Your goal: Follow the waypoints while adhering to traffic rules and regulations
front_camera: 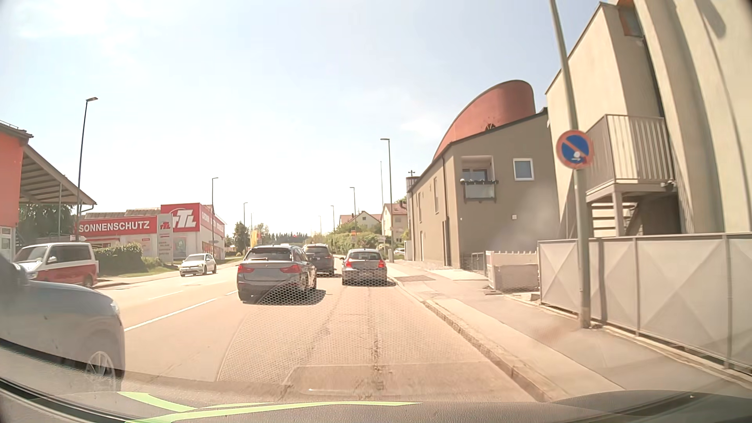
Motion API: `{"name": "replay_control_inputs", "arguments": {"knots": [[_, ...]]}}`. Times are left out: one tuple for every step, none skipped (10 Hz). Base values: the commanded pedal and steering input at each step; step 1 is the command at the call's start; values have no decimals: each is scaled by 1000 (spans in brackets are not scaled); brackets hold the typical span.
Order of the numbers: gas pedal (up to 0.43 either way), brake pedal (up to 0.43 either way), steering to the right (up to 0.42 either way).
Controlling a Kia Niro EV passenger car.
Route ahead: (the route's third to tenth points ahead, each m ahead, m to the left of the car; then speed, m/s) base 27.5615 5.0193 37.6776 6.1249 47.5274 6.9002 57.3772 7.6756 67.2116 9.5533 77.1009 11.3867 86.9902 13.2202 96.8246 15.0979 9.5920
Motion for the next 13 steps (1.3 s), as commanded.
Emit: {"name": "replay_control_inputs", "arguments": {"knots": [[0, 0, -14], [0, 0, -15], [0, 0, -15], [0, 0, -15], [0, 12, -15], [0, 122, -15], [0, 152, -15], [0, 177, -15], [0, 201, -15], [0, 213, -15], [0, 220, -15], [0, 226, -15], [0, 226, -15]]}}
